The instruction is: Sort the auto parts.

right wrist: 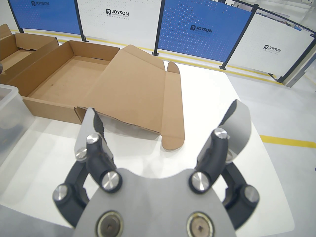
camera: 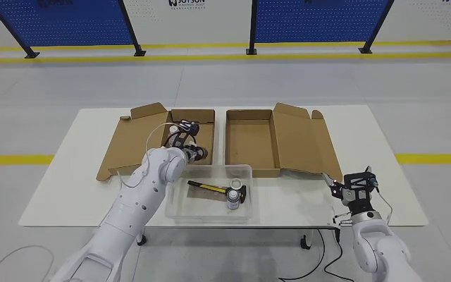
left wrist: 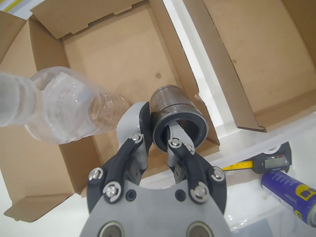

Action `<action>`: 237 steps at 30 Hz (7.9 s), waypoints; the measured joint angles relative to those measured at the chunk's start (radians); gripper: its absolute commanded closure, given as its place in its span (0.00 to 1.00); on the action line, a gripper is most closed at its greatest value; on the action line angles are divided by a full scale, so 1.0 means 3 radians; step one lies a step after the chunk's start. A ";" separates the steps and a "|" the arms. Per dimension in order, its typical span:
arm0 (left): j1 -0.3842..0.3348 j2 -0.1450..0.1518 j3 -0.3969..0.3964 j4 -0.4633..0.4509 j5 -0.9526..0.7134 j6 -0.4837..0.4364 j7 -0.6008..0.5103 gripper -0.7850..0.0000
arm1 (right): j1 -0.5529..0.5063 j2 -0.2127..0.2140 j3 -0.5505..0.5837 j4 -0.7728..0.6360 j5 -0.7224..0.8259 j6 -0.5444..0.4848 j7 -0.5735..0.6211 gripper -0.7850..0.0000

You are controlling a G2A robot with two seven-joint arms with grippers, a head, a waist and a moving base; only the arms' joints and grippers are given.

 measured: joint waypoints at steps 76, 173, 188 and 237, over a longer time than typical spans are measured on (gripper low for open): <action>0.1532 0.0157 -0.0254 -0.2180 -0.0181 -0.0863 -0.0341 0.16 | 0.0000 0.0000 0.0000 0.0000 0.0000 0.0000 0.0000 0.00; 0.1263 0.0281 -0.0816 -0.2150 -0.0003 -0.0840 -0.0343 1.00 | 0.0000 0.0000 0.0000 0.0000 0.0000 0.0000 0.0000 0.00; 0.1194 0.0331 -0.1183 -0.2004 0.0302 -0.0478 -0.0238 1.00 | 0.0000 0.0000 0.0000 0.0000 0.0000 0.0000 0.0000 0.00; 0.0671 0.0164 -0.0764 -0.0211 0.0621 0.0064 0.0544 0.20 | 0.0000 0.0000 0.0000 0.0000 0.0000 0.0000 0.0000 0.00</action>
